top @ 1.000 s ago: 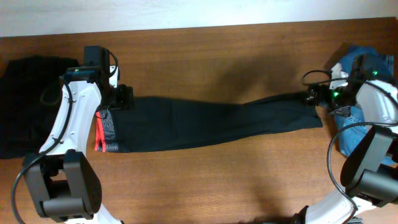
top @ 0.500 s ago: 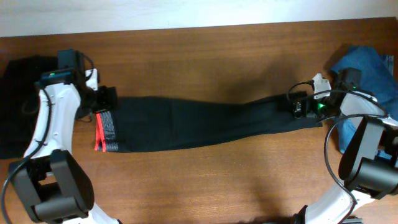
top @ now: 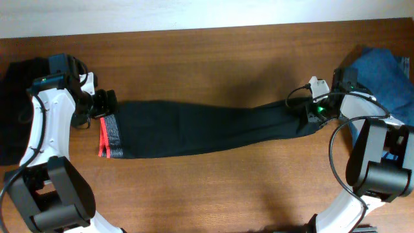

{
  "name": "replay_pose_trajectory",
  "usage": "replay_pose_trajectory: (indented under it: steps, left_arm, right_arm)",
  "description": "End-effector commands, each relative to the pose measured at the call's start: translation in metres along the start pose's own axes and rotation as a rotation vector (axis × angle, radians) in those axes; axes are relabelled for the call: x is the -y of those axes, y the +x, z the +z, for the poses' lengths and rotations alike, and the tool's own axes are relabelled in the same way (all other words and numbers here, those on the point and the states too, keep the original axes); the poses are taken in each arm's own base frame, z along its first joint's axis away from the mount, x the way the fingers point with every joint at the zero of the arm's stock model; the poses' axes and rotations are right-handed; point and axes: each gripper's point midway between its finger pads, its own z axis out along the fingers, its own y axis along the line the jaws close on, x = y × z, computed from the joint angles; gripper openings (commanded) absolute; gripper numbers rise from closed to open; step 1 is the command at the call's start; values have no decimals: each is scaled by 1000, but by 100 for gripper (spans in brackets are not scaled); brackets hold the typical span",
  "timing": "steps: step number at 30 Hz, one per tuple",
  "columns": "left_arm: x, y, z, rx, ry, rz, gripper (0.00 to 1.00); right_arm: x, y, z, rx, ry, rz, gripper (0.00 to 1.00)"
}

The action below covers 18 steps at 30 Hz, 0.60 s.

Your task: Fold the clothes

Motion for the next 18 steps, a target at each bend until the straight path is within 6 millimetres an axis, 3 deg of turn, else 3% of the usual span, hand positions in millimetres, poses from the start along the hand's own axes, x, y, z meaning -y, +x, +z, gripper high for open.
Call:
replay_pose_trajectory:
  steps: [1,4,6,8,14,18]
  left_arm:
    - [3,-3,-7,19,18,16,93]
    - [3,-3,-7,19,18,16,89]
    - [3,-3,-7,19,18,16,81]
    - [3,-3,-7,18,18,14,71]
    - [3,-1,-7,9,18,-15,71]
    - [3,0,-7,7,18,-16,71]
  right_arm:
    - [-3,5,6,-48,-11,13,24]
    - [-2,-6,-5,-42,-7,57,12]
    - [0,-14,-14,-40,-1,70,4]
    - [11,-23,-26,-46,56,67,4]
    - [52,-45,-74,-41,246,146,4]
    - [78,-44,-94,-56,363,163,4]
